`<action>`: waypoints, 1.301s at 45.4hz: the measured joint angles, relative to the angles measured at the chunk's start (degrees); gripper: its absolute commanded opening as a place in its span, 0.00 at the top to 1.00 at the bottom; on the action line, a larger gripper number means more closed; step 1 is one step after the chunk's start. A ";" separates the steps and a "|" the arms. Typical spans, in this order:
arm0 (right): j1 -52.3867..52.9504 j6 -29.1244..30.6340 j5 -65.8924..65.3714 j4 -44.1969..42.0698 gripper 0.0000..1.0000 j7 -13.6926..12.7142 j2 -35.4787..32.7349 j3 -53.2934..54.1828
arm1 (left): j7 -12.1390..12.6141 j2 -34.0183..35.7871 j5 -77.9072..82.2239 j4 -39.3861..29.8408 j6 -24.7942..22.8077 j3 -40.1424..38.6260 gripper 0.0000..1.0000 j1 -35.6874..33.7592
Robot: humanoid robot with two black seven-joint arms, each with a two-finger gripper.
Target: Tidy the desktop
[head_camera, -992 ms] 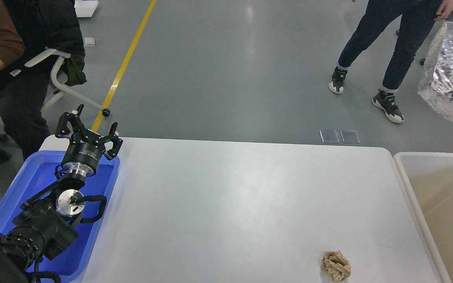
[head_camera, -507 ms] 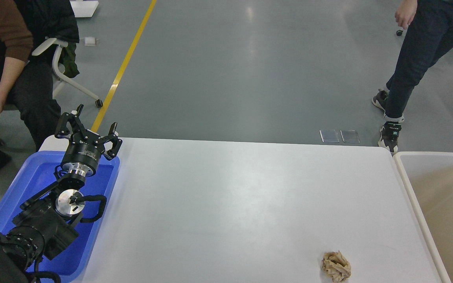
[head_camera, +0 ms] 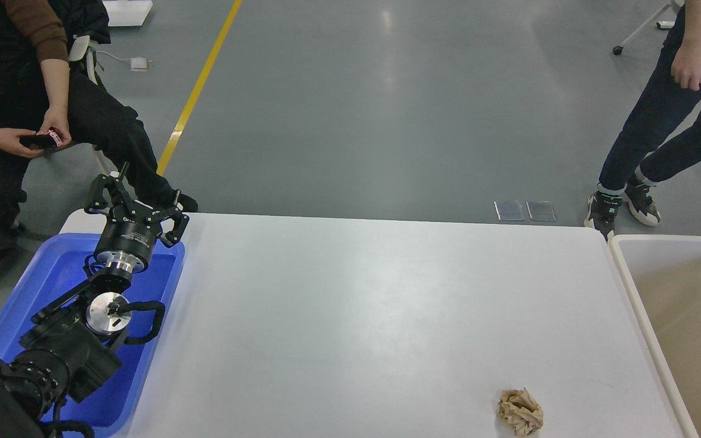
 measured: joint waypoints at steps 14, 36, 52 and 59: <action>-8.82 -0.18 0.09 -5.17 1.00 -2.11 7.11 6.41 | -0.03 0.00 0.00 0.00 0.01 0.00 0.00 0.00; -15.11 -0.99 0.25 -9.26 1.00 -2.70 13.22 11.42 | -0.02 0.00 0.00 0.01 0.01 0.01 0.00 0.00; -15.52 -4.77 0.00 -9.82 0.02 -2.66 13.71 12.38 | -0.02 0.00 0.00 0.01 0.01 0.01 0.00 0.00; -14.45 -6.75 -0.07 -9.88 0.01 -2.62 13.54 13.31 | -0.02 0.00 0.00 0.01 0.04 0.00 0.00 0.00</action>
